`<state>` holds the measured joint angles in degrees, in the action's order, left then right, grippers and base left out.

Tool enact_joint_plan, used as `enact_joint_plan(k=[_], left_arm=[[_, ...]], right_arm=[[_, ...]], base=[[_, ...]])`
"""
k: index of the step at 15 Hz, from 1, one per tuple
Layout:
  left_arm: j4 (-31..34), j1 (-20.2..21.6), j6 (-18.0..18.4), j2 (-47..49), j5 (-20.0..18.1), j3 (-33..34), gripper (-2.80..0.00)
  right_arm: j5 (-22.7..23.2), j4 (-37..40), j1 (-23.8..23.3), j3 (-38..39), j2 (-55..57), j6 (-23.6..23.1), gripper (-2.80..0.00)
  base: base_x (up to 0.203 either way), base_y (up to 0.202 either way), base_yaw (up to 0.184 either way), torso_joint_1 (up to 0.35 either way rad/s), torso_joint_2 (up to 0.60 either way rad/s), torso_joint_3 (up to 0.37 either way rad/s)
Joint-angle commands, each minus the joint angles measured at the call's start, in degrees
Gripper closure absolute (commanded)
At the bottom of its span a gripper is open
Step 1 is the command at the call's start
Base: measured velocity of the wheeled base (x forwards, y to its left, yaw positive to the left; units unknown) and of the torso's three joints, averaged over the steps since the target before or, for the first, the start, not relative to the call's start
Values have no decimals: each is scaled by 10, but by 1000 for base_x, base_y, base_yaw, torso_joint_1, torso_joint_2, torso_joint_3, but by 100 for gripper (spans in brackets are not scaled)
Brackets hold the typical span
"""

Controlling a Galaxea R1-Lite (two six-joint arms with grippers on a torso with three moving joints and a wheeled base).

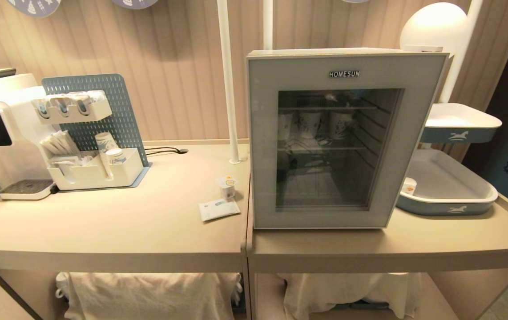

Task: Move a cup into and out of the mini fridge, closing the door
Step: Open the freezer door

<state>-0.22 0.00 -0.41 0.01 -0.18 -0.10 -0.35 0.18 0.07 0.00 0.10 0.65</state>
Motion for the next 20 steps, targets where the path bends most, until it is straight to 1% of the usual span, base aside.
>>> enact_joint_plan(k=[1, 14, 16, 20], left_arm=[[0, 0, 0, -1, 0, 0, 0], [0, 0, 1, -1, 0, 0, 0], [0, 0, 0, -1, 0, 0, 0], [0, 0, 0, -1, 0, 0, 0]], right_arm=[[-1, 0, 0, 0, 1, 0, 0], [0, 0, 0, 0, 1, 0, 0], [-1, 0, 0, 0, 1, 0, 0], [-1, 0, 0, 0, 1, 0, 0]], base=[[0, 0, 0, 0, 0, 0], [0, 0, 0, 0, 0, 0], [5, -92, 5, 3, 5, 0], [1, -190, -1, 2, 4, 2]])
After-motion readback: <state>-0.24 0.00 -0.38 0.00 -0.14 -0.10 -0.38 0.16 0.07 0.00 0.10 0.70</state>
